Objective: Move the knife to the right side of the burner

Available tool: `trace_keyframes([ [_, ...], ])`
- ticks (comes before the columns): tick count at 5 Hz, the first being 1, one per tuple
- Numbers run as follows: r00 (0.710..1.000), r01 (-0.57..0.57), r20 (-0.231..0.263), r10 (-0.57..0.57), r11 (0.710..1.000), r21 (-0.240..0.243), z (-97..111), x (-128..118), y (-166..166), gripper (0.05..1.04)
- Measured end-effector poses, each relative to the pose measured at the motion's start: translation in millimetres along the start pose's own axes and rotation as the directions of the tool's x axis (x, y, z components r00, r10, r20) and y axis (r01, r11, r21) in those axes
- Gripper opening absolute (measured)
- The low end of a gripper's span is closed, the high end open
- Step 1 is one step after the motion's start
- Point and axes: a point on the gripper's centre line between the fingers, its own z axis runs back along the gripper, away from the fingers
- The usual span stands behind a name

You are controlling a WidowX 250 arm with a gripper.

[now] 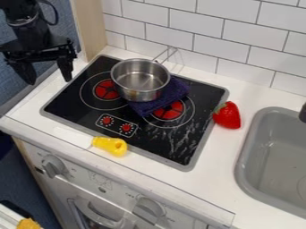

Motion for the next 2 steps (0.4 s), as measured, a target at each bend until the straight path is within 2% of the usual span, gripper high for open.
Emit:
trace_keyframes([
  [1, 1.0, -0.011, -0.025, 0.011, 1.0, 0.001, -7, -4, 0, 0.999],
  [2, 0.984, -0.173, -0.039, 0.174, 0.984, 0.039, -6, -15, -28, 1.0],
])
